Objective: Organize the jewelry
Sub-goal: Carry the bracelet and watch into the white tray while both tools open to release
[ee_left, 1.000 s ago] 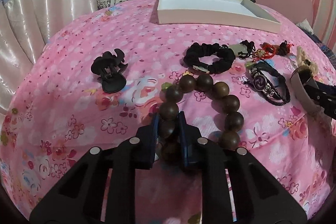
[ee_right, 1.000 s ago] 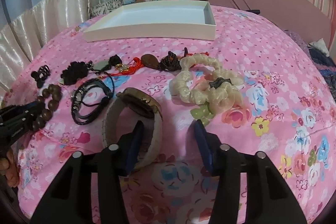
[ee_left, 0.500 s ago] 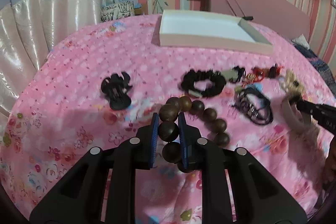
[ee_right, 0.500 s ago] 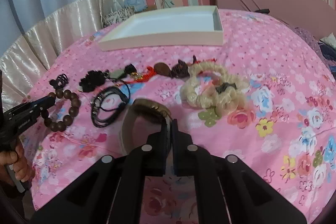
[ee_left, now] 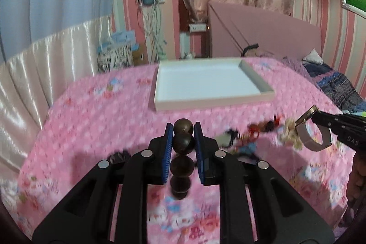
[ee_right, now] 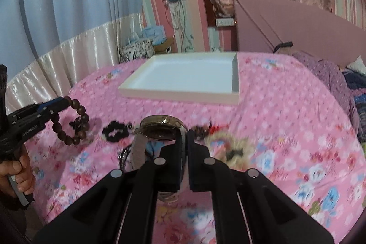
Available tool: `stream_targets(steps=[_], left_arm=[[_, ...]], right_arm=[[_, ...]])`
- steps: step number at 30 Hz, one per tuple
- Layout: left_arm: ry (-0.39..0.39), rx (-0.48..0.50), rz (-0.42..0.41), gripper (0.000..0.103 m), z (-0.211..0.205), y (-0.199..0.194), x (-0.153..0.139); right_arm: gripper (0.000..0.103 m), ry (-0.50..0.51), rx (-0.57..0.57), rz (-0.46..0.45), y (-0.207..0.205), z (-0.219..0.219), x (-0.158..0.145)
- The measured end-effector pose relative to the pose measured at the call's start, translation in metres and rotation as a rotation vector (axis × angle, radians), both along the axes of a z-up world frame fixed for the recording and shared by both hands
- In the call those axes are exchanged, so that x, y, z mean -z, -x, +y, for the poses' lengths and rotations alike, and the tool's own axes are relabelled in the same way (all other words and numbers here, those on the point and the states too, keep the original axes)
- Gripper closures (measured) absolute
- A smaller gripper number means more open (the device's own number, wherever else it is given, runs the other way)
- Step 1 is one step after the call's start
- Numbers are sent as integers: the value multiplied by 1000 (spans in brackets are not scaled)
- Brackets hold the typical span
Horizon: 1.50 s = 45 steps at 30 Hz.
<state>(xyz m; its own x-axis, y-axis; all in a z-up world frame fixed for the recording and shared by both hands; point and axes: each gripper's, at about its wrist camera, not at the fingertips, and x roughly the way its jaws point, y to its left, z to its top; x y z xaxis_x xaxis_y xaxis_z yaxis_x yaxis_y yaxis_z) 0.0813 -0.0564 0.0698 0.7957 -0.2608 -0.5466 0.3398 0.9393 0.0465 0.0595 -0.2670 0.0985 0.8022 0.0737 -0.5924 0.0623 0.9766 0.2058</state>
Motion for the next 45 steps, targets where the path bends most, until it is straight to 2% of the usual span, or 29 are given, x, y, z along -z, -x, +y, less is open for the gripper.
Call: stream_targets(steps=[11, 19, 26, 30, 36, 40, 45], left_arm=[[18, -8, -88, 86, -21, -53, -45], [27, -31, -66, 86, -34, -119, -41], [45, -18, -19, 86, -46, -181, -20], [24, -24, 49, 86, -50, -216, 11], [-26, -95, 168, 86, -42, -245, 61], [-33, -116, 271, 86, -34, -253, 85], [-99, -123, 266, 86, -39, -246, 88]], right_arm=[[99, 34, 30, -44, -32, -26, -28], [99, 16, 38, -58, -92, -51, -42], [99, -34, 9, 37, -165, -57, -20], [99, -35, 18, 123, -202, -58, 8], [99, -29, 65, 240, -223, -66, 52], [100, -22, 77, 271, -223, -72, 64], [100, 5, 87, 310, -229, -75, 66]])
